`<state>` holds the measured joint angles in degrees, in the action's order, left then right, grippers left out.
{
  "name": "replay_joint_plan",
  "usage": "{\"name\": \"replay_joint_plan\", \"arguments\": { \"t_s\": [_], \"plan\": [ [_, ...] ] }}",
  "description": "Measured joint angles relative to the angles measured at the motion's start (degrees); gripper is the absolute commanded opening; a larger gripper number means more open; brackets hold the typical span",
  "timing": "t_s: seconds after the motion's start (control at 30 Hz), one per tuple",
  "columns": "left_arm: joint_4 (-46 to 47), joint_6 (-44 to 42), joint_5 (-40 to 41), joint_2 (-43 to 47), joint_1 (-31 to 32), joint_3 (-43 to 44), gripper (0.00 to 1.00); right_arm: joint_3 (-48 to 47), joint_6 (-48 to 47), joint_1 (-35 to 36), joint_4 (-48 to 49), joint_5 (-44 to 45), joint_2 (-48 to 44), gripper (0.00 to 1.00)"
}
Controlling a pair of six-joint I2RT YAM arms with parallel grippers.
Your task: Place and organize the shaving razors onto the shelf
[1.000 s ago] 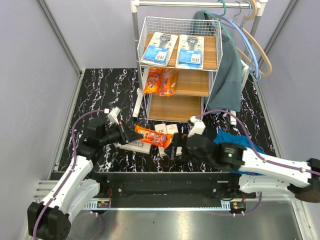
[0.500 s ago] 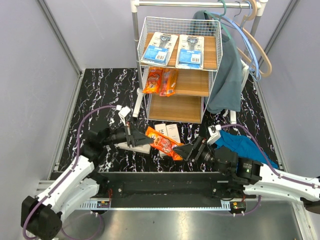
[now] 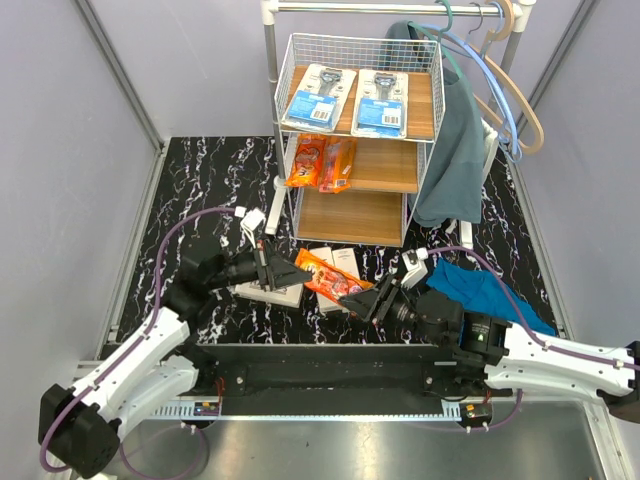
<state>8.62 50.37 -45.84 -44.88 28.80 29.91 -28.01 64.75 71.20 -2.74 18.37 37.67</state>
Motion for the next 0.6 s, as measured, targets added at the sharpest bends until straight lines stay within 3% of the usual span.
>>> {"name": "replay_joint_plan", "arguments": {
  "t_s": [0.03,0.07,0.13,0.2,0.27,0.3,0.33,0.37,0.5,0.6],
  "plan": [
    [0.0,0.0,0.2,-0.2,0.0,0.3,0.00,0.0,0.1,0.0,0.1,-0.1,-0.2,0.28],
    [0.1,-0.2,0.5,-0.6,0.0,0.6,0.00,0.0,0.3,0.0,0.3,-0.1,-0.4,0.13],
    [0.0,-0.3,0.7,-1.4,0.1,1.0,0.00,0.0,1.0,0.0,0.6,-0.2,-1.2,0.00],
    [0.1,-0.3,0.7,-1.6,0.2,1.3,0.04,0.2,1.1,0.0,0.3,0.0,-1.9,0.00],
    [0.0,-0.4,0.6,-1.6,0.5,1.3,0.59,0.8,1.5,0.0,0.4,-0.1,-2.8,0.00],
    [0.0,-0.5,0.6,-1.6,0.6,1.3,0.80,1.0,1.6,0.0,0.4,-0.1,-3.1,0.00],
    [-0.4,-1.2,0.9,-1.5,0.7,1.4,0.94,1.2,1.7,0.0,0.0,0.0,-3.5,0.00],
    [-1.3,-1.8,1.3,-1.3,0.5,1.6,0.99,1.5,1.8,0.0,-0.2,0.2,-3.9,0.00],
    [-12.0,-6.2,8.5,0.0,0.3,4.3,0.99,1.9,2.5,0.0,-0.5,0.8,-4.9,0.00],
    [-26.1,-9.0,22.3,1.6,0.4,9.7,0.99,2.2,3.1,0.0,-0.7,1.7,-5.0,0.00]
  ]
}}
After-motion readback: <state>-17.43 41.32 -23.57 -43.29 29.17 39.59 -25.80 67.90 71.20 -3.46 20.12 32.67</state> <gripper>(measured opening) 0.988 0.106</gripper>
